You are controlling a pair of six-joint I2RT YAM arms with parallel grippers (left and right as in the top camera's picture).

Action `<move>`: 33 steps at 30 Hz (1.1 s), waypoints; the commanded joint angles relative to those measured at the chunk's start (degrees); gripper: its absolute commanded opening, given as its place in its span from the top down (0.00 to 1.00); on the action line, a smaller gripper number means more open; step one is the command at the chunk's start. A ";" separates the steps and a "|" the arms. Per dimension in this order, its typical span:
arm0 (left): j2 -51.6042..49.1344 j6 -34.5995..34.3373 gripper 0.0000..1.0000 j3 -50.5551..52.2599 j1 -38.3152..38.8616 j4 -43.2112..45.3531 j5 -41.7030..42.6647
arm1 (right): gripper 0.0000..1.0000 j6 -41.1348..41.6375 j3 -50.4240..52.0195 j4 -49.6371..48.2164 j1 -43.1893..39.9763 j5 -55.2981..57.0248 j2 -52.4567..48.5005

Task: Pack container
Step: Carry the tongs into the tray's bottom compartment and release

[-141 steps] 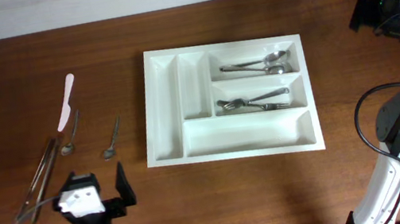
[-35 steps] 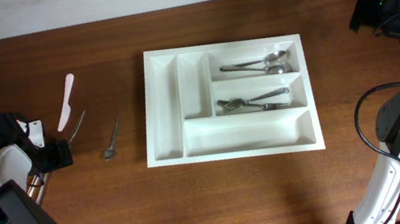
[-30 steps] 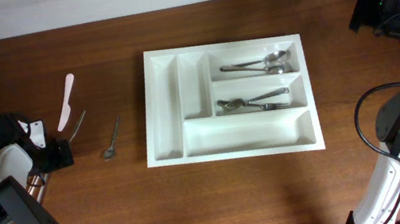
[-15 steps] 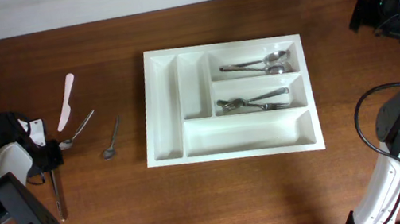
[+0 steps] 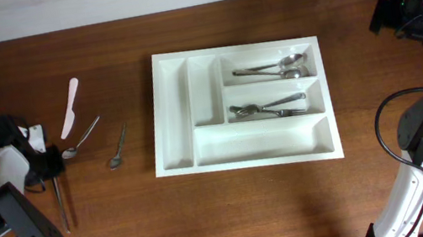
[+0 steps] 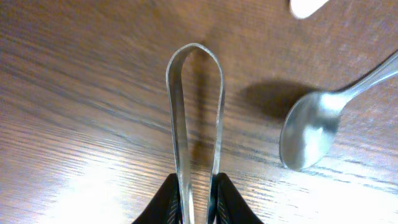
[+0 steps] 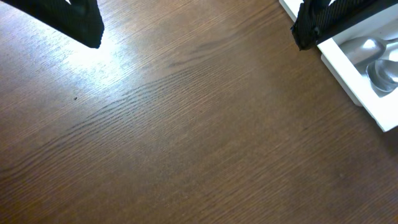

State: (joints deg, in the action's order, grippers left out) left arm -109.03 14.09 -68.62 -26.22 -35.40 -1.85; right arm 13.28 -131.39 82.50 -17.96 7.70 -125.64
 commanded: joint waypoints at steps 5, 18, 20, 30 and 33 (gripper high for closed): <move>3.45 -0.76 0.98 -12.85 -0.20 -6.34 1.16 | 0.01 0.02 0.26 0.00 0.26 0.94 -0.31; 10.43 11.76 0.98 -18.45 12.15 -7.96 31.45 | 0.01 0.02 0.26 0.00 0.26 0.94 -0.31; 10.51 15.04 0.98 -18.45 17.35 -8.00 31.36 | 0.01 0.04 0.26 0.00 0.26 0.94 -0.31; 10.49 22.56 0.98 -18.45 46.25 -4.90 11.06 | 0.01 0.02 0.26 0.00 0.26 0.94 -0.31; 10.49 23.08 0.98 -18.45 52.17 -4.94 8.68 | 0.01 0.02 0.26 0.00 0.26 0.94 -0.31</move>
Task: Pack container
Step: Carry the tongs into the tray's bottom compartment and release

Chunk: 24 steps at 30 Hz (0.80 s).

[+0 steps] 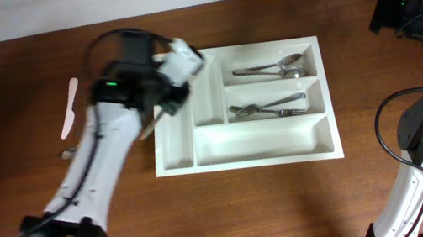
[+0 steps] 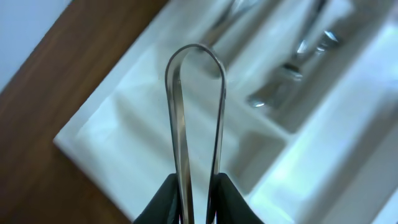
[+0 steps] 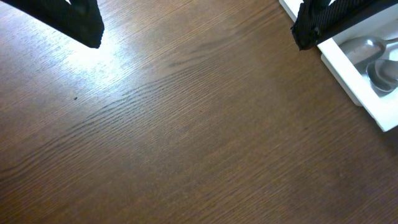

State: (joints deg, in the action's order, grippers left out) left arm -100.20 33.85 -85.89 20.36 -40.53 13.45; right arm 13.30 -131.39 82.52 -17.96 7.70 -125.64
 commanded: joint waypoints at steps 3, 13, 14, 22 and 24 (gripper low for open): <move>1.66 3.30 0.98 -1.18 11.78 -0.28 -7.30 | 0.01 0.00 0.26 0.00 0.26 0.94 -0.31; -2.01 3.30 0.98 -1.16 24.44 -3.30 -8.81 | 0.01 0.00 0.26 -0.02 0.26 0.94 -0.31; -3.48 3.30 0.98 -1.16 24.79 -3.26 -8.81 | 0.01 0.00 0.26 0.00 0.26 0.94 -0.31; -12.39 11.78 0.98 -1.16 24.92 -1.79 -8.76 | 0.01 0.00 0.26 -0.02 0.26 0.94 -0.31; -13.75 14.51 0.98 -1.16 24.92 -1.18 -8.76 | 0.01 0.00 0.26 -0.02 0.26 0.94 -0.31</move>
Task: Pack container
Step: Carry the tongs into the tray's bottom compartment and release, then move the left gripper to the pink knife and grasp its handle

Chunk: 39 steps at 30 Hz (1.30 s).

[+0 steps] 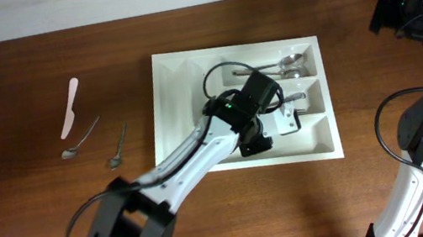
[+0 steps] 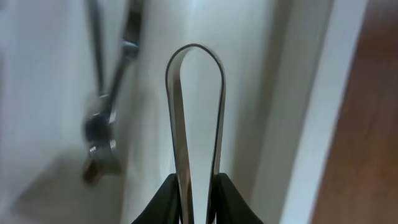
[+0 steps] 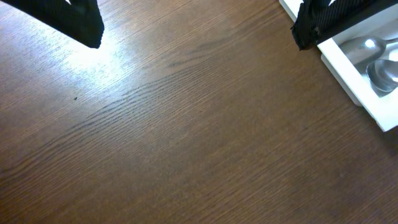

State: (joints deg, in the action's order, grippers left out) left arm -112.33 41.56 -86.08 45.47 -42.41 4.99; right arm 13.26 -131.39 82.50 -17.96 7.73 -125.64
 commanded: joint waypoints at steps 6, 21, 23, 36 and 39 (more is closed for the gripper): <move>-2.84 7.65 0.98 -0.96 0.02 5.57 -0.11 | 0.01 0.04 0.26 0.00 0.26 0.92 -0.31; -2.82 7.52 0.05 -1.09 2.86 6.45 0.07 | 0.01 0.04 0.26 0.00 0.26 0.92 -0.31; -2.82 6.62 0.02 -1.70 2.86 6.47 0.07 | 0.01 0.04 0.26 0.02 0.26 0.92 -0.31; -2.82 -19.61 0.01 -24.24 -8.83 7.30 -21.29 | 0.01 0.04 0.26 0.02 0.26 0.92 -0.31; -2.84 -33.68 0.01 -24.76 -17.97 1.14 -24.26 | 0.01 0.04 0.26 0.00 0.26 0.92 -0.31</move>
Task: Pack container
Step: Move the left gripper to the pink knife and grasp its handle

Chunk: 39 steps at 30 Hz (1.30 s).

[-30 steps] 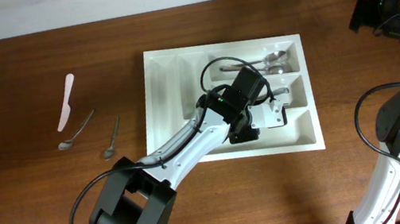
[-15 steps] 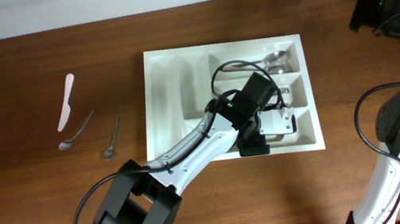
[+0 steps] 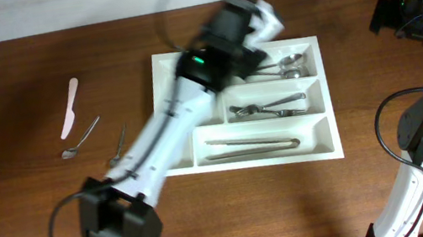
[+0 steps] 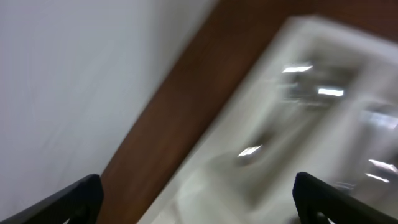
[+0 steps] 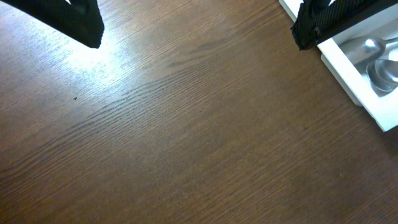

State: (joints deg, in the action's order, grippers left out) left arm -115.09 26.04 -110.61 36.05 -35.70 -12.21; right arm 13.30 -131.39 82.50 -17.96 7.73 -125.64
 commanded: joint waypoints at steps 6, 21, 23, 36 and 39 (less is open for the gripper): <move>-0.44 -23.28 0.01 -0.22 -22.32 -18.29 -2.25 | 0.01 0.02 0.26 0.00 0.26 0.92 -0.31; -6.10 -23.23 0.01 1.95 -40.24 -27.67 5.01 | 0.01 0.02 0.26 0.00 0.26 0.92 -0.31; -7.61 -23.23 0.01 1.95 -41.64 -26.40 4.87 | 0.01 0.00 0.26 0.00 0.26 0.92 -0.31; -16.55 -20.81 0.01 1.95 -46.62 -14.64 4.90 | 0.01 0.00 0.26 0.00 0.26 0.92 -0.31; -18.36 -20.81 0.01 1.95 -46.95 -13.09 4.92 | 0.01 0.00 0.26 0.00 0.26 0.92 -0.31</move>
State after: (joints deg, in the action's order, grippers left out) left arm -130.85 4.08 -108.79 -10.22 -49.74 -7.46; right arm 13.32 -131.39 82.52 -17.96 7.73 -125.64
